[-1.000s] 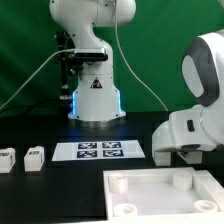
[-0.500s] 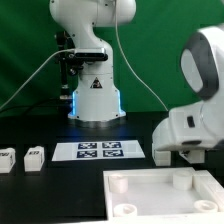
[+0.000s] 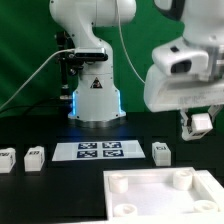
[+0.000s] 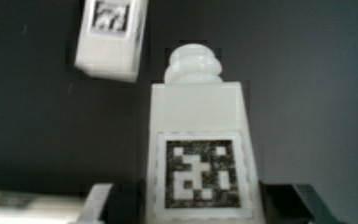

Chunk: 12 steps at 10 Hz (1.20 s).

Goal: Assemble one leg

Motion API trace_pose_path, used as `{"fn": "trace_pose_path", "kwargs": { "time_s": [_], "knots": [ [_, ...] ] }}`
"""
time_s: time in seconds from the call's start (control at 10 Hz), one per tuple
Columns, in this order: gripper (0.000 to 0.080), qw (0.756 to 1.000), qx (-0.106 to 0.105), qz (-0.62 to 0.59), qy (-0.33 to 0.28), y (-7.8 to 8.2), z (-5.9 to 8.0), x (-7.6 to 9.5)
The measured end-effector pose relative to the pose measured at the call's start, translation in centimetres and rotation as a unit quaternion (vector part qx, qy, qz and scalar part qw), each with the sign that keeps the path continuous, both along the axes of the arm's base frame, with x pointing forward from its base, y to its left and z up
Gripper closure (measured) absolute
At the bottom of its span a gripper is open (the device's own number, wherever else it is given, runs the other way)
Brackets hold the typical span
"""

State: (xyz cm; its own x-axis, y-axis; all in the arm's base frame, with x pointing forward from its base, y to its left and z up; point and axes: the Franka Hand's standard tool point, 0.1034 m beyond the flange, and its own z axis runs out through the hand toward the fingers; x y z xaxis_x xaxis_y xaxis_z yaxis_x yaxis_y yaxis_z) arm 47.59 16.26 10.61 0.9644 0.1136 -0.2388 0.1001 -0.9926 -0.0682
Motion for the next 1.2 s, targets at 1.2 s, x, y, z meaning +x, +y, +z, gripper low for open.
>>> {"fn": "trace_pose_path", "kwargs": {
  "time_s": [1.2],
  "knots": [
    [0.0507, 0.924, 0.051, 0.047, -0.376, -0.9, 1.4, 1.9]
  ]
}}
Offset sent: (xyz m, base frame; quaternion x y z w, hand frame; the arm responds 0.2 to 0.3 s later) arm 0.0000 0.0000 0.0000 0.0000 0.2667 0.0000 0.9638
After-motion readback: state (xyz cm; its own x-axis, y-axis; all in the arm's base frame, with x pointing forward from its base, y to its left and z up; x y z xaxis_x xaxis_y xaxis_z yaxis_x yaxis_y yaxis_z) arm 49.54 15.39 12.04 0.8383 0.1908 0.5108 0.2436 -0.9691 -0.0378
